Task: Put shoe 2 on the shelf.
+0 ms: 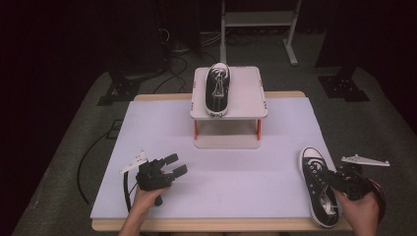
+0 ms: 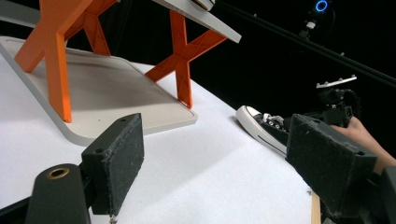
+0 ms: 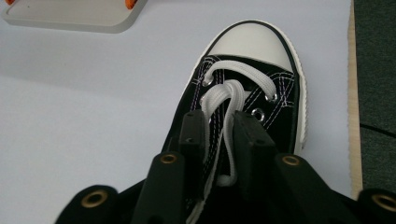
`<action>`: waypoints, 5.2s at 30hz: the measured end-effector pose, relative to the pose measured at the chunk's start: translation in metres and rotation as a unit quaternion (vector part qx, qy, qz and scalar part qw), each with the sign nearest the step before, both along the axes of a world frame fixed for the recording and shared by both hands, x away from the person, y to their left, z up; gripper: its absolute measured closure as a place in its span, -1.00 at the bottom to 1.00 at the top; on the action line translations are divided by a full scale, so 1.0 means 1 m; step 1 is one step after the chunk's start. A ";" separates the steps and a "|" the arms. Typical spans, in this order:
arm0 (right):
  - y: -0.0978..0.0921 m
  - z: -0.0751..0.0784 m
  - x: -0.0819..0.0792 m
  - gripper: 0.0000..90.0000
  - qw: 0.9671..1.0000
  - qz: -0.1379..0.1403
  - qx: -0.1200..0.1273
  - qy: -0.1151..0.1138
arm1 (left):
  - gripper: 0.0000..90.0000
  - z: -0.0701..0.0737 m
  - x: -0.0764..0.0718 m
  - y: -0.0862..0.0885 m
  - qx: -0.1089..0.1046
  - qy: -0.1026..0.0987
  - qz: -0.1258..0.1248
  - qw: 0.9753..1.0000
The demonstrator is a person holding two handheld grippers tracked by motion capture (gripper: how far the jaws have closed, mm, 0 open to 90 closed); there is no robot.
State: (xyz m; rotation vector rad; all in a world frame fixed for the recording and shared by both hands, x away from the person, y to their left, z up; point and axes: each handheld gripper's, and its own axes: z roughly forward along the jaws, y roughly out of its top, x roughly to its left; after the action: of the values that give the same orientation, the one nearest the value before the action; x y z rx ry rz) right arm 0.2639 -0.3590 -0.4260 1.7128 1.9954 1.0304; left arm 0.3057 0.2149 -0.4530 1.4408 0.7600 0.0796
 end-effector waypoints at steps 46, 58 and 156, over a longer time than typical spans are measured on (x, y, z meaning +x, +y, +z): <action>-0.006 -0.002 -0.009 0.78 0.997 -0.022 0.071 0.032 | -0.58 -0.001 0.001 0.000 -0.007 0.007 0.003 1.000; -0.012 0.013 -0.006 0.81 0.978 0.001 0.204 0.032 | -0.58 -0.001 0.001 0.001 -0.009 0.005 0.004 1.000; 0.169 0.169 0.199 0.26 0.972 -0.045 0.220 -0.069 | -0.58 0.002 -0.001 0.016 -0.009 -0.005 0.013 1.000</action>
State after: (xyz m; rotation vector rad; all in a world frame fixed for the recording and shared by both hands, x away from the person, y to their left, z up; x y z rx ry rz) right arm 0.4631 -0.1901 -0.2565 1.8574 1.6722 1.6040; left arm 0.3044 0.2308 -0.4507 1.4128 0.7689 0.1001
